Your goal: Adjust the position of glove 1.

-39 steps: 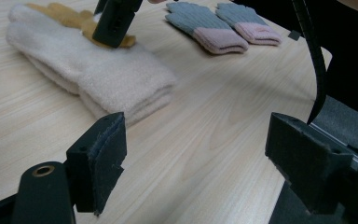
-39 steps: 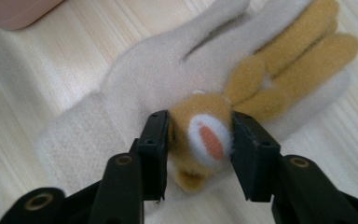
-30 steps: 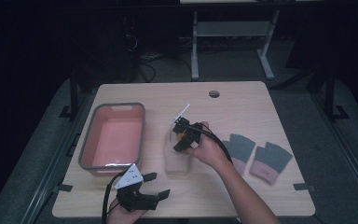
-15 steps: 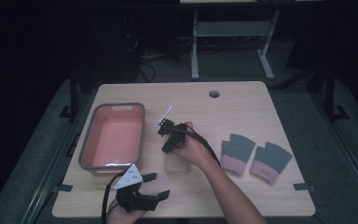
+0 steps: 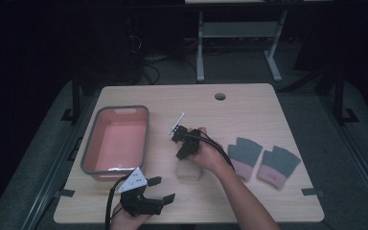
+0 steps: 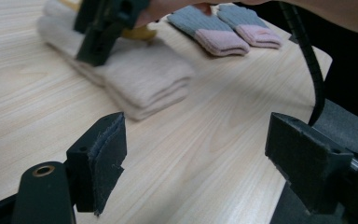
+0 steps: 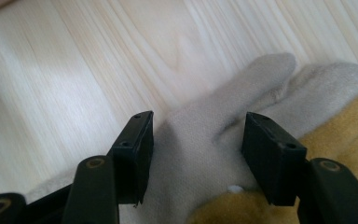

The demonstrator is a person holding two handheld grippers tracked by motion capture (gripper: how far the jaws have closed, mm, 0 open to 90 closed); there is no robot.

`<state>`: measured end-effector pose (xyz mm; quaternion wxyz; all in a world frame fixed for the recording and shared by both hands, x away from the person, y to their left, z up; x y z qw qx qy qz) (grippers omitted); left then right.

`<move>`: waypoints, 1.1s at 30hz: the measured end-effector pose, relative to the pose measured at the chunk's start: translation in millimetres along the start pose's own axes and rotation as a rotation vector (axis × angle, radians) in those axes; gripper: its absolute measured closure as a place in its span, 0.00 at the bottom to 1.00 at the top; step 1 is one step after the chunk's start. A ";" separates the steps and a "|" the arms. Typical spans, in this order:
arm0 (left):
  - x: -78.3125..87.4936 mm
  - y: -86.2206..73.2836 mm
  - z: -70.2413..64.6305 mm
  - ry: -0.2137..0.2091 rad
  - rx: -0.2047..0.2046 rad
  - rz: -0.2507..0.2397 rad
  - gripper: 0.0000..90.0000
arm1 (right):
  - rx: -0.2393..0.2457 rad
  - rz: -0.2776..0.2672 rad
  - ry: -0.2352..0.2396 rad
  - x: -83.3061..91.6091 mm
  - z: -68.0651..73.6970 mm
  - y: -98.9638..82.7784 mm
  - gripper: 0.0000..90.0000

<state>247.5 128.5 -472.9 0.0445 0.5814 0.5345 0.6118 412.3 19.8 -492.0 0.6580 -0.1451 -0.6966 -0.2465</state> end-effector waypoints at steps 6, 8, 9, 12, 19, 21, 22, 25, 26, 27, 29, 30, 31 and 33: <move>-4.9 1.8 -1.8 -0.007 0.015 0.008 0.23 | -0.042 -0.021 0.028 2.7 -7.9 -18.6 0.47; -7.6 3.6 -3.7 -0.015 0.022 0.012 0.23 | -0.058 -0.032 0.032 4.5 -9.7 -22.3 0.44; -7.6 3.6 -3.7 -0.015 0.022 0.012 0.23 | -0.058 -0.032 0.032 4.5 -9.7 -22.3 0.44; -12.8 10.0 -5.5 -0.036 0.050 0.020 0.23 | -0.090 -0.095 0.071 20.9 -9.4 -27.2 0.44; -21.9 30.0 -0.6 -0.038 0.096 0.042 0.23 | -0.181 -0.185 0.127 47.3 -14.7 -54.6 0.41; -24.4 33.4 0.3 -0.036 0.094 0.052 0.25 | -0.193 -0.194 0.134 49.1 -15.8 -59.7 0.41; -27.2 37.3 0.6 -0.030 0.101 0.052 0.25 | -0.213 -0.203 0.134 50.5 -16.9 -64.6 0.41; -34.1 48.1 3.3 -0.038 0.119 0.069 0.25 | -0.269 -0.222 0.146 51.7 -19.8 -79.2 0.40; -38.8 54.5 6.0 -0.047 0.149 0.082 0.25 | -0.302 -0.228 0.173 49.9 -20.4 -87.9 0.40; -38.8 54.5 6.0 -0.047 0.149 0.082 0.25 | -0.302 -0.228 0.173 49.9 -20.4 -87.9 0.40; -43.9 60.3 9.9 -0.046 0.167 0.098 0.26 | -0.341 -0.242 0.198 46.1 -19.0 -97.4 0.40; -49.7 64.0 15.0 -0.047 0.201 0.117 0.26 | -0.349 -0.247 0.207 44.7 -18.0 -99.7 0.40; -49.7 64.0 15.0 -0.047 0.201 0.117 0.26 | -0.349 -0.247 0.207 44.7 -18.0 -99.7 0.40; -55.6 65.7 20.8 -0.067 0.249 0.134 0.26 | -0.365 -0.254 0.228 41.9 -14.7 -102.6 0.40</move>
Point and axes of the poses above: each handheld gripper's, and its own axes: x roughly backward along the jaws, y roughly out of its top, z roughly to its left, the point moved 7 cm from there along -x, roughly forward along the jaws, and after that the axes turned 13 degrees about z, right-handed, at the moved point
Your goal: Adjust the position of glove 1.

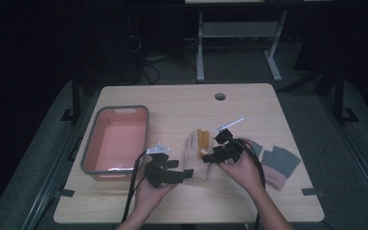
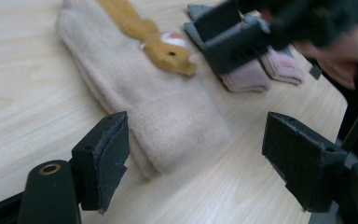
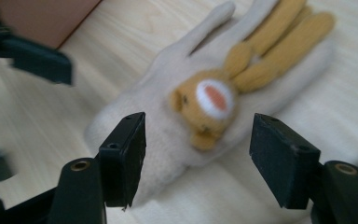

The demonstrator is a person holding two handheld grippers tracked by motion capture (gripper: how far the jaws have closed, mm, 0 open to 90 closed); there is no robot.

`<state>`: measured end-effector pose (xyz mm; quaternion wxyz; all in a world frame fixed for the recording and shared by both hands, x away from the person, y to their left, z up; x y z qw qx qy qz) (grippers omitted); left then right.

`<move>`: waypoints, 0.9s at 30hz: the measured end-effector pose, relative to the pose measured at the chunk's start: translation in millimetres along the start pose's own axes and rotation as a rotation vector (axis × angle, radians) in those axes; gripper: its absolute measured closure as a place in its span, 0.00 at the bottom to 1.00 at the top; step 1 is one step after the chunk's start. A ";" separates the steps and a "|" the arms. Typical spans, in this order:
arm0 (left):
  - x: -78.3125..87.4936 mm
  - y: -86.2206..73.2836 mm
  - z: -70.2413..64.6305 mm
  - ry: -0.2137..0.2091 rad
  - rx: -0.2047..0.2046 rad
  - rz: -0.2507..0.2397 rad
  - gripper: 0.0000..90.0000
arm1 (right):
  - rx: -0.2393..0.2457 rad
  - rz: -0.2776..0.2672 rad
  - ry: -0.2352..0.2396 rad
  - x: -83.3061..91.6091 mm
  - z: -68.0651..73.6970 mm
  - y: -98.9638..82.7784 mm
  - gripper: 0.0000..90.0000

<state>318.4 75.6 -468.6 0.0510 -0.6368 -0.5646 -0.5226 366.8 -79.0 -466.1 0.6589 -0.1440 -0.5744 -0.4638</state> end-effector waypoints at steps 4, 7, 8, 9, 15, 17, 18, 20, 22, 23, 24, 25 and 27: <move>-9.3 3.5 11.6 -0.016 0.070 0.038 0.27 | -0.014 0.010 0.039 -9.7 2.8 -6.3 0.40; -16.7 3.5 16.5 -0.028 0.106 0.068 0.30 | -0.048 -0.001 0.062 -15.1 2.0 -9.8 0.42; -16.7 3.5 16.5 -0.028 0.106 0.068 0.30 | -0.048 -0.001 0.062 -15.1 2.0 -9.8 0.42; -18.2 3.5 17.8 -0.025 0.109 0.074 0.30 | -0.074 -0.012 0.079 -15.4 0.2 -12.3 0.43; -28.1 2.9 24.6 -0.024 0.159 0.107 0.34 | -0.106 -0.044 0.108 -24.4 -2.6 -19.5 0.44; -31.3 2.4 26.3 -0.033 0.162 0.123 0.38 | -0.129 -0.058 0.131 -28.7 -4.4 -22.1 0.44; -33.0 2.3 26.5 -0.034 0.166 0.132 0.39 | -0.140 -0.062 0.141 -30.6 -5.4 -23.2 0.44; -34.4 1.8 27.5 -0.030 0.162 0.142 0.40 | -0.151 -0.067 0.154 -32.1 -5.8 -24.1 0.45; -36.9 1.6 28.9 -0.026 0.165 0.148 0.41 | -0.171 -0.066 0.182 -35.2 -6.4 -25.9 0.45; -38.1 1.5 29.4 -0.028 0.174 0.151 0.43 | -0.177 -0.062 0.189 -36.4 -7.1 -26.7 0.45; -38.4 1.8 29.9 -0.031 0.177 0.149 0.43 | -0.177 -0.062 0.189 -36.4 -7.1 -26.7 0.45; -39.0 2.5 30.3 -0.029 0.176 0.145 0.45 | -0.188 -0.063 0.199 -37.0 -7.1 -27.5 0.45; -39.3 2.6 30.8 -0.029 0.169 0.146 0.47 | -0.194 -0.061 0.204 -38.3 -7.1 -28.0 0.46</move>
Point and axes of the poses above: each handheld gripper's, and its own axes: x roughly backward along the jaws, y roughly out of its top, z roughly to its left, the point moved 7 cm from there along -x, roughly forward along the jaws, and after that the axes turned 13 degrees about z, right-handed, at the moved point
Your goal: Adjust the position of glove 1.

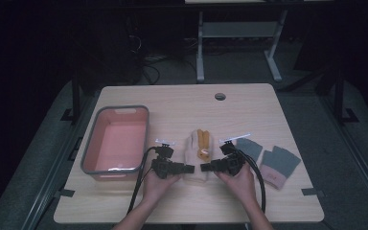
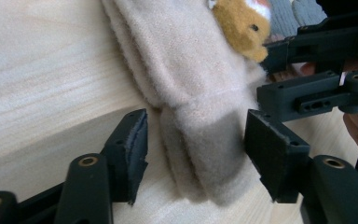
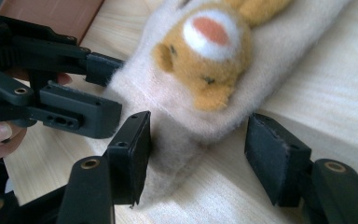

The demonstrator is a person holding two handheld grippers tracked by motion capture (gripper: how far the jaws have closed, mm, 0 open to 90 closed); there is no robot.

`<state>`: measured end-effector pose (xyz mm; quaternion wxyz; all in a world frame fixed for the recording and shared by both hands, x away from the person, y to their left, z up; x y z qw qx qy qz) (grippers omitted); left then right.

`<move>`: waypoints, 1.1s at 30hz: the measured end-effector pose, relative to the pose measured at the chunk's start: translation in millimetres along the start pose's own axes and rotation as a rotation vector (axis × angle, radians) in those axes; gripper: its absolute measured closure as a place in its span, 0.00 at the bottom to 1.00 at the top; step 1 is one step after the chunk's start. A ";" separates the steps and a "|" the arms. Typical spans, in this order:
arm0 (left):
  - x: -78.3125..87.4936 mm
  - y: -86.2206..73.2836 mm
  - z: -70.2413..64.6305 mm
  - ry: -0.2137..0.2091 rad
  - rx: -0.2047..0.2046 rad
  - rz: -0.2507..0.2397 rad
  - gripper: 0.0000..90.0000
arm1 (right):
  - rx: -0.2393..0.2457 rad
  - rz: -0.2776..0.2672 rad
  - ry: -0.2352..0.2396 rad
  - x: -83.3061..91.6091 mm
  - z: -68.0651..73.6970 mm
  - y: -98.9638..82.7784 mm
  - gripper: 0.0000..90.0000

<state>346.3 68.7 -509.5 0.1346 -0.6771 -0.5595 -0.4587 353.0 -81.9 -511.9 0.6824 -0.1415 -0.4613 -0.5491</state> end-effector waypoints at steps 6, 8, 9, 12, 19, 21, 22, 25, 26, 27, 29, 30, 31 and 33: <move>-2.6 0.4 -0.2 -0.017 -0.007 0.014 0.56 | -0.041 -0.043 0.013 -2.2 0.6 -1.4 0.51; -3.0 0.3 -0.7 -0.011 -0.004 0.017 0.58 | -0.068 -0.049 0.015 -2.8 1.4 -1.8 0.53; -3.0 0.3 -0.7 -0.011 -0.004 0.017 0.59 | -0.068 -0.049 0.015 -2.8 1.4 -1.8 0.53; -3.8 0.8 -1.7 -0.007 -0.003 0.018 0.61 | -0.105 -0.089 0.031 -5.5 0.0 0.0 0.59; -4.7 2.4 -1.4 0.007 -0.030 0.035 0.64 | -0.131 -0.102 0.024 -9.3 2.3 2.9 0.64; -4.7 2.5 -1.2 0.008 -0.035 0.039 0.65 | -0.140 -0.105 0.030 -9.7 2.6 3.5 0.65; -4.8 2.7 -1.1 0.011 -0.040 0.045 0.65 | -0.144 -0.106 0.035 -10.3 2.3 3.6 0.66; -5.7 4.0 -1.3 0.006 -0.036 0.049 0.67 | -0.167 -0.107 0.057 -12.2 2.3 4.9 0.69; -5.7 4.0 -1.3 0.006 -0.036 0.049 0.67 | -0.170 -0.105 0.065 -12.6 2.1 5.0 0.70; -5.7 4.2 -0.7 0.004 -0.037 0.053 0.67 | -0.170 -0.105 0.065 -12.6 2.1 5.0 0.70; -6.2 4.9 -0.2 -0.006 -0.030 0.051 0.68 | -0.178 -0.104 0.083 -13.6 1.6 5.6 0.72; -7.0 5.7 0.0 -0.020 -0.017 0.047 0.69 | -0.187 -0.099 0.096 -14.3 1.7 5.5 0.74; -7.0 5.7 0.0 -0.020 -0.017 0.047 0.70 | -0.192 -0.097 0.101 -14.8 1.6 5.6 0.75; -7.7 6.7 0.4 -0.037 0.000 0.042 0.70 | -0.198 -0.097 0.108 -15.3 1.6 5.9 0.76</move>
Point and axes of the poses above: each handheld gripper's, and its own axes: x roughly backward along the jaws, y roughly out of its top, z roughly to its left, the point moved 7 cm from there along -x, roughly forward along the jaws, and after that the axes turned 13 degrees about z, right-handed, at the moved point
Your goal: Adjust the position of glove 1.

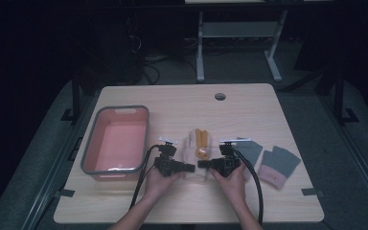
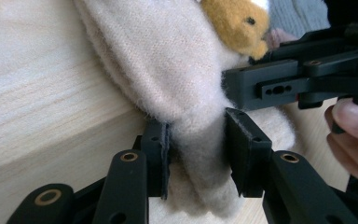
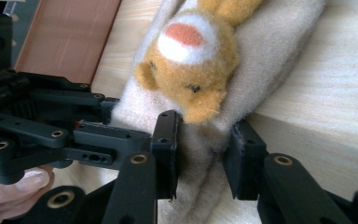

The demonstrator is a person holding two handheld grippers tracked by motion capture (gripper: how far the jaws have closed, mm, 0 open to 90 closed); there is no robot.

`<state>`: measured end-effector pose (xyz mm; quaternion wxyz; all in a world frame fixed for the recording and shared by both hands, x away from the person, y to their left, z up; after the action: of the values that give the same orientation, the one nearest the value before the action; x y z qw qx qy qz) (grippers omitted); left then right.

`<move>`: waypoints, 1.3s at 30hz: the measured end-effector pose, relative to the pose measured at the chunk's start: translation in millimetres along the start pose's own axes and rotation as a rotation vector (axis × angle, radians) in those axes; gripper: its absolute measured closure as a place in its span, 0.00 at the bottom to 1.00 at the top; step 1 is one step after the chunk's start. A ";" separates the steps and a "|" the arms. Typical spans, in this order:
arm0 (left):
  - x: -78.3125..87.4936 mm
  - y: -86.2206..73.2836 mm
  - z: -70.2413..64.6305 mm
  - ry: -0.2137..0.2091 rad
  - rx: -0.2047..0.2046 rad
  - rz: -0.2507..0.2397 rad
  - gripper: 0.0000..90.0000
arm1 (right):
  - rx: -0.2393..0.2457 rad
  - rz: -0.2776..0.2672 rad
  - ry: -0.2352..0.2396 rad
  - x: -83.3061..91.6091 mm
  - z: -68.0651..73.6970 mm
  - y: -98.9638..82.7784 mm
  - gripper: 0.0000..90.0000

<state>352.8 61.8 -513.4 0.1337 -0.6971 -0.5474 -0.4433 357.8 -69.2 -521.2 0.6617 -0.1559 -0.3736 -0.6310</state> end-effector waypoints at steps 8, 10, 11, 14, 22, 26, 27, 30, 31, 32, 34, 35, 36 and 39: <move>0.6 0.5 3.1 -0.068 0.033 -0.022 0.74 | 0.016 -0.022 0.057 0.3 -2.7 0.8 0.82; 1.2 0.9 2.5 -0.069 0.027 -0.029 0.75 | 0.012 -0.024 0.074 1.8 -2.8 1.1 0.84; 1.9 1.4 1.3 -0.060 0.019 -0.037 0.75 | 0.020 -0.031 0.074 3.1 -1.9 2.1 0.85; 2.6 1.6 0.6 -0.062 0.015 -0.042 0.75 | 0.030 -0.024 0.073 4.6 -1.0 2.9 0.85; 7.5 1.4 -1.0 -0.064 -0.003 -0.052 0.75 | 0.037 -0.016 0.086 6.1 2.2 3.7 0.86; 11.5 0.5 -2.2 -0.063 -0.021 -0.058 0.75 | 0.047 -0.005 0.079 7.9 7.8 4.3 0.86; 14.3 0.7 -3.2 -0.073 -0.016 -0.064 0.75 | 0.051 -0.006 0.083 8.5 8.8 4.6 0.86; 17.3 0.9 -3.2 -0.081 -0.018 -0.065 0.75 | 0.052 -0.009 0.089 9.4 10.6 5.1 0.86; 19.9 0.9 -4.2 -0.086 -0.023 -0.069 0.75 | 0.057 -0.012 0.088 10.3 13.0 5.3 0.86; 19.9 0.9 -4.2 -0.086 -0.023 -0.069 0.75 | 0.057 -0.012 0.088 10.3 13.0 5.3 0.86; 23.7 0.6 -5.4 -0.086 -0.033 -0.071 0.75 | 0.063 -0.010 0.085 12.0 16.3 5.3 0.86; 26.4 0.7 -6.1 -0.089 -0.039 -0.077 0.75 | 0.069 -0.011 0.083 12.9 18.4 5.8 0.86; 28.6 1.1 -6.7 -0.093 -0.041 -0.083 0.75 | 0.075 -0.010 0.079 14.6 21.2 6.5 0.86; 37.7 2.8 -8.6 -0.103 -0.044 -0.100 0.75 | 0.093 -0.015 0.078 19.8 30.5 10.2 0.86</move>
<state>351.5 79.3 -478.8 0.0675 -0.6936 -0.5778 -0.4249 356.9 -61.2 -484.3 0.6776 -0.0974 -0.3774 -0.6237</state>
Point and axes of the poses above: each handheld gripper's, and its own axes: x roughly backward along the jaws, y roughly out of its top, z roughly to its left, the point moved 7 cm from there along -x, roughly forward along the jaws, and after that the axes turned 13 degrees about z, right-handed, at the moved point
